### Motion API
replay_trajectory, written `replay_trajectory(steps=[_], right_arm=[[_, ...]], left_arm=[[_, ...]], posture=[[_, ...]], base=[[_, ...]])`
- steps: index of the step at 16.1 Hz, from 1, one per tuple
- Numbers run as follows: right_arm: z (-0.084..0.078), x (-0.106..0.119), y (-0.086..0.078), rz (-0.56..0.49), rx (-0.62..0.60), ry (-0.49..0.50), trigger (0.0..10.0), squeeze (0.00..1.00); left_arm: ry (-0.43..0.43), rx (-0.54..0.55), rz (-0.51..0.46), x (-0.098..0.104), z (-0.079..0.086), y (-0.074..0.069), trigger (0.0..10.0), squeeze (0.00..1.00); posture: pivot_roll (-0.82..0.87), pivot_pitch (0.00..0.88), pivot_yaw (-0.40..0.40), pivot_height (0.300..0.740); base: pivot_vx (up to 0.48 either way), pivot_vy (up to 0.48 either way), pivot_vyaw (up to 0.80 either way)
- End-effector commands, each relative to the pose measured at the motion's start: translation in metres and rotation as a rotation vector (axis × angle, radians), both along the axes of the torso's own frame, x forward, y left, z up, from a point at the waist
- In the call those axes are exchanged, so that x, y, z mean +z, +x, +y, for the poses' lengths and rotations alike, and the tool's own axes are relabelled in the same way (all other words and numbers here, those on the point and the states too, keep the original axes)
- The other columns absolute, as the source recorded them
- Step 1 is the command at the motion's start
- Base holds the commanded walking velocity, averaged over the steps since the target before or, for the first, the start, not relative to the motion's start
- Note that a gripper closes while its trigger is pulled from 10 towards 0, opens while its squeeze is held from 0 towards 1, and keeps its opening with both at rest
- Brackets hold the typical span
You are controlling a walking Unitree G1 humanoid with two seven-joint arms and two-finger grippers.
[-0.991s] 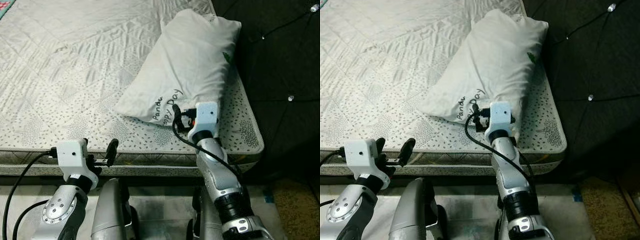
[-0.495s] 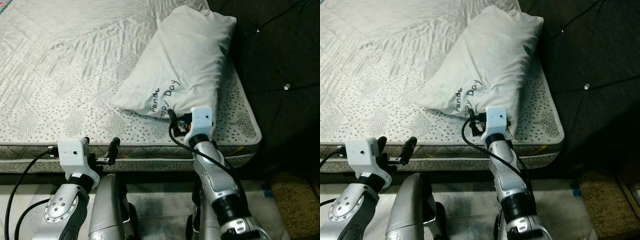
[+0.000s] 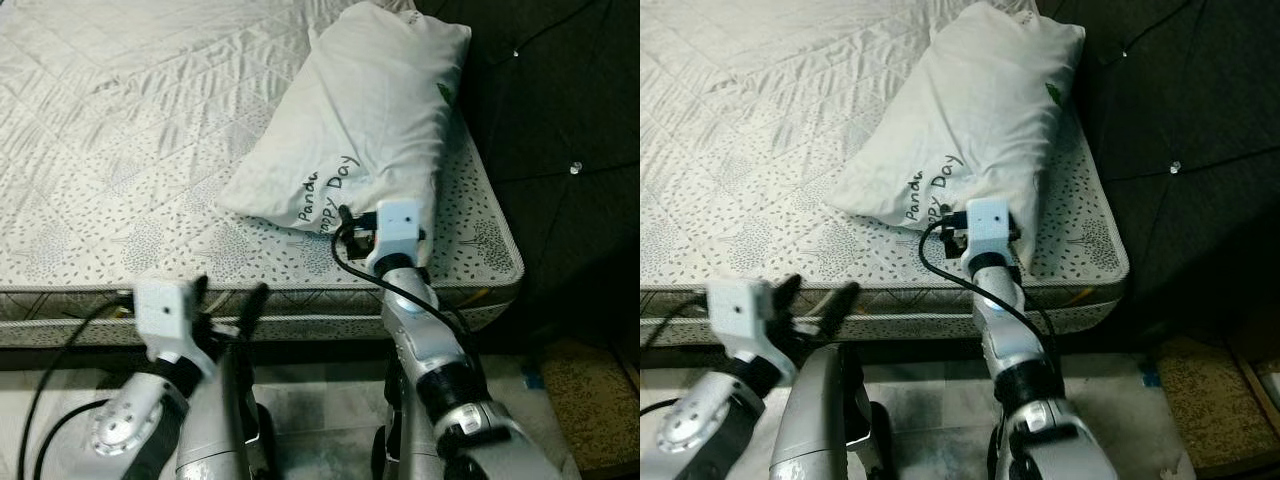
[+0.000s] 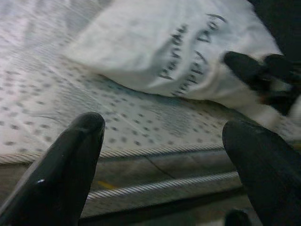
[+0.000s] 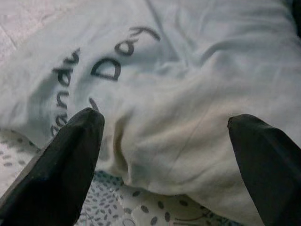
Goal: Clean up the room
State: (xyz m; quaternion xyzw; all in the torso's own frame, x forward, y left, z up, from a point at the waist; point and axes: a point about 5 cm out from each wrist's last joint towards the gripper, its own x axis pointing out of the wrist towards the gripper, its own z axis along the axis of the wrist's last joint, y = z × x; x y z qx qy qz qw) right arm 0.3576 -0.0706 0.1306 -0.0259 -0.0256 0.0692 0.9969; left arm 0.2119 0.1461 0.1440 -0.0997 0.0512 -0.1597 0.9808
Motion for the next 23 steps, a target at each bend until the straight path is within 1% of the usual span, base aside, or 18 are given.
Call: replay_trajectory(steps=[1,2,4,5,7,8,9,11,12,13,14,15,16,17,18,19,23], right_arm=[[0.001,-0.003,0.002,0.007,-0.009,-0.021,10.0,0.00],[0.000,-0.002,0.006,0.012,-0.032,-0.047,10.0,0.00],[-0.005,-0.001,0.010,0.013,-0.072,-0.067,10.0,0.00],[-0.012,0.004,0.015,-0.014,-0.121,-0.084,10.0,0.00],[-0.024,0.012,0.021,-0.048,-0.189,-0.086,10.0,0.00],[-0.028,0.012,0.023,-0.042,-0.209,-0.096,10.0,0.00],[-0.033,0.009,0.023,-0.018,-0.219,-0.127,10.0,0.00],[-0.038,-0.001,0.023,0.042,-0.222,-0.141,10.0,0.00],[-0.037,-0.004,0.022,0.065,-0.215,-0.139,10.0,0.00],[-0.033,-0.011,0.020,0.106,-0.183,-0.135,10.0,0.00],[-0.020,-0.021,0.015,0.162,-0.123,-0.113,10.0,0.00],[-0.009,-0.026,0.012,0.193,-0.091,-0.072,10.0,0.00],[-0.002,-0.029,0.009,0.211,-0.068,-0.055,2.9,0.00],[0.001,-0.030,0.009,0.217,-0.060,-0.042,0.6,0.00],[0.010,-0.029,0.008,0.228,-0.033,-0.019,0.0,0.00],[0.014,-0.027,0.008,0.225,-0.021,-0.009,0.0,0.00],[0.017,-0.022,0.011,0.220,-0.018,0.013,0.0,0.00]], left_arm=[[0.004,-0.030,-0.002,0.003,-0.003,-0.004,10.0,0.00],[0.007,-0.043,-0.011,0.007,-0.004,-0.005,10.0,0.00],[0.026,-0.041,-0.019,0.010,-0.003,-0.005,10.0,0.00],[0.034,-0.025,-0.019,0.010,0.002,-0.005,10.0,0.00],[0.045,-0.005,-0.011,0.009,0.007,-0.007,10.0,0.00],[0.046,-0.001,-0.007,0.009,0.007,-0.007,10.0,0.00],[0.046,-0.001,-0.005,0.008,0.006,-0.008,10.0,0.00],[0.045,-0.001,0.003,0.007,0.005,-0.011,10.0,0.00],[0.045,-0.001,0.006,0.007,0.005,-0.012,10.0,0.00],[0.045,0.000,0.010,0.006,0.005,-0.012,10.0,0.00],[0.047,0.002,0.014,0.005,0.006,-0.012,10.0,0.00],[0.048,0.002,0.014,0.006,0.006,-0.012,10.0,0.00],[0.049,0.001,0.013,0.006,0.006,-0.012,10.0,0.00],[0.049,0.001,0.013,0.006,0.006,-0.012,10.0,0.00],[0.050,0.002,0.013,0.006,0.006,-0.011,10.0,0.00],[0.050,0.003,0.013,0.006,0.006,-0.011,10.0,0.00],[0.050,0.012,0.009,0.006,0.006,-0.011,10.0,0.00]], posture=[[0.06,0.225,-0.004,0.542],[0.06,0.225,-0.004,0.542],[0.07,0.222,-0.005,0.542],[0.08,0.220,-0.007,0.542],[0.08,0.219,-0.010,0.542],[0.08,0.220,-0.012,0.542],[0.08,0.223,-0.014,0.542],[0.08,0.227,-0.015,0.542],[0.08,0.228,-0.015,0.542],[0.08,0.228,-0.015,0.542],[0.08,0.230,-0.016,0.542],[0.08,0.230,-0.016,0.542],[0.08,0.230,-0.015,0.542],[0.08,0.231,-0.015,0.542],[0.08,0.230,-0.016,0.542],[0.08,0.229,-0.017,0.542],[0.08,0.226,-0.023,0.542]], base=[[0.000,0.000,0.00],[0.000,0.000,0.00],[0.000,0.000,0.00],[0.000,0.000,0.00],[0.000,0.000,0.00],[0.000,0.000,0.00],[0.000,0.000,0.00],[0.000,0.000,0.00],[0.000,0.000,0.00],[0.000,0.000,0.00],[0.000,0.000,0.00],[0.000,0.000,0.00],[0.000,0.000,0.00],[0.000,0.000,0.00],[0.000,0.000,0.00],[0.000,0.000,0.00],[0.000,0.000,0.00]])
